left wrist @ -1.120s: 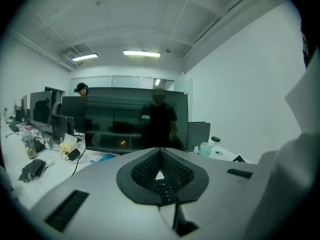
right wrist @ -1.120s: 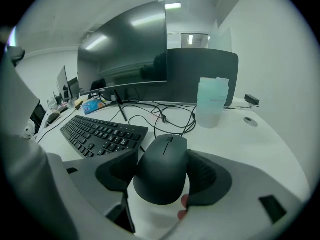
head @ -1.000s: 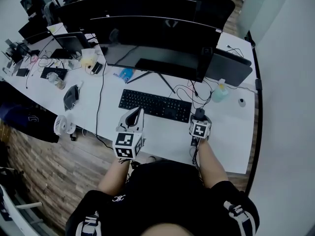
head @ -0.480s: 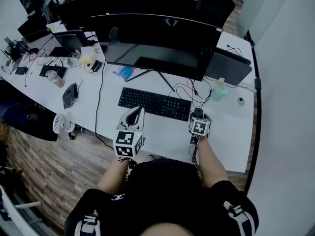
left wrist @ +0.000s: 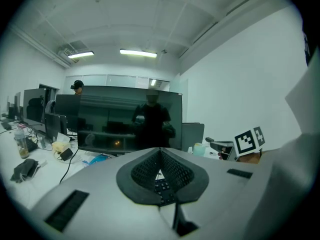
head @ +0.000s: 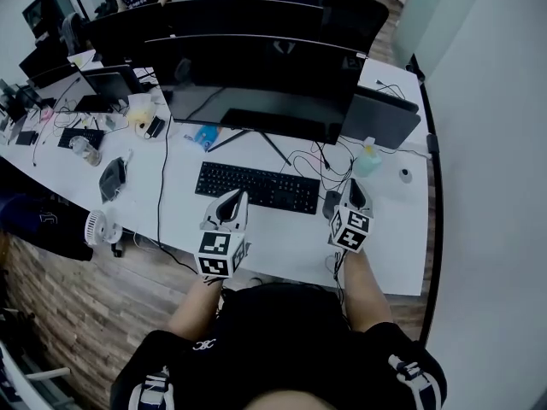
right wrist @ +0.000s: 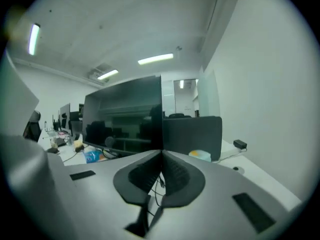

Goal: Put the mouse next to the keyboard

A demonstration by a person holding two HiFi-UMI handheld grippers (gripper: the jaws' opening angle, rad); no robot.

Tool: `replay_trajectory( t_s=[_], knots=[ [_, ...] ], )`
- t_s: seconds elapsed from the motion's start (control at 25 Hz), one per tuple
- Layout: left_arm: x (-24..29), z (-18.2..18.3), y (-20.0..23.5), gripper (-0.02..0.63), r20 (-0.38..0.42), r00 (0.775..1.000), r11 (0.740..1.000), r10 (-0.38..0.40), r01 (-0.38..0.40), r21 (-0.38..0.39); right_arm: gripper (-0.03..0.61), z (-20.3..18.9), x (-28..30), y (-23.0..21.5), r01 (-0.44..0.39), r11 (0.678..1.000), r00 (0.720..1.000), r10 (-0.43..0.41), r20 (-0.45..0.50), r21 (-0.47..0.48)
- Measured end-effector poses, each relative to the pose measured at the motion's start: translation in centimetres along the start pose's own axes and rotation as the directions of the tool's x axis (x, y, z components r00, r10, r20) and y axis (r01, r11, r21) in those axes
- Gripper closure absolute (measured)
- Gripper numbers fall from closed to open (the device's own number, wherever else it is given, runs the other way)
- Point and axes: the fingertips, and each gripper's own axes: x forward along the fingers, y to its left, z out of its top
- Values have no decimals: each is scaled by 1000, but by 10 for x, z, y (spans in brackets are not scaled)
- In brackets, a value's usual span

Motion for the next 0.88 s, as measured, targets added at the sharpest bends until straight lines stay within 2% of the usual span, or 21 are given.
replay_trajectory(
  t_s=[0.2, 0.36, 0.88],
  knots=[
    [1, 5, -5, 601, 24, 1000, 1000, -17, 17, 0, 563, 56, -45, 17, -52, 999, 986, 53, 159, -9],
    [3, 8, -11, 601, 39, 999, 999, -33, 33, 1, 563, 79, -76, 27, -65, 997, 968, 71, 239, -31],
    [2, 11, -37, 601, 41, 992, 993, -116, 115, 21, 565, 80, -112, 23, -27, 999, 968, 34, 249, -30]
  ],
)
